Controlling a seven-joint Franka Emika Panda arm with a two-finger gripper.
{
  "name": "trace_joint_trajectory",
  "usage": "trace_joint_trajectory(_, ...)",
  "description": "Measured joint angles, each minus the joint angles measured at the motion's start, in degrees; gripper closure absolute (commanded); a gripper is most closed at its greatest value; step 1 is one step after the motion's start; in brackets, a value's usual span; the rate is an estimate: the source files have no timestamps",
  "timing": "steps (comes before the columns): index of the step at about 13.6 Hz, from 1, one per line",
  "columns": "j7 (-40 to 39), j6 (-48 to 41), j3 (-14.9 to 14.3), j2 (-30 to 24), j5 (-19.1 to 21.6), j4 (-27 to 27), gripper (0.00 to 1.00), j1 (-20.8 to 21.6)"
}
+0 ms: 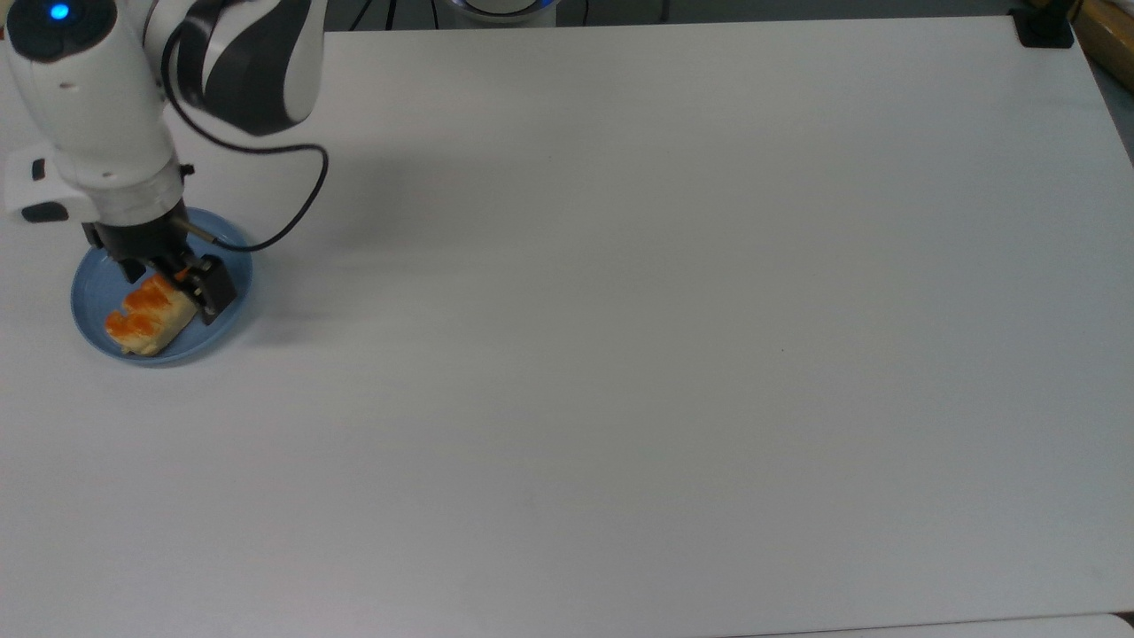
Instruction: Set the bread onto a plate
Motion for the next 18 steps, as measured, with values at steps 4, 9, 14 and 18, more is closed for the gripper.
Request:
trace_joint_trajectory(4, -1.5, -8.3, 0.07, -7.28, 0.0, 0.1, 0.0, 3.47)
trace_joint_trajectory(9, -1.7, -20.05, 0.41, -14.07, 0.18, 0.0, 0.0, 9.94)
trace_joint_trajectory(14, 0.15, -27.53, 0.46, -18.16, 1.82, -0.1, 0.0, 17.09)
trace_joint_trajectory(18, 0.28, -27.59, 0.46, -18.63, 4.43, -0.12, 0.0, 18.55)
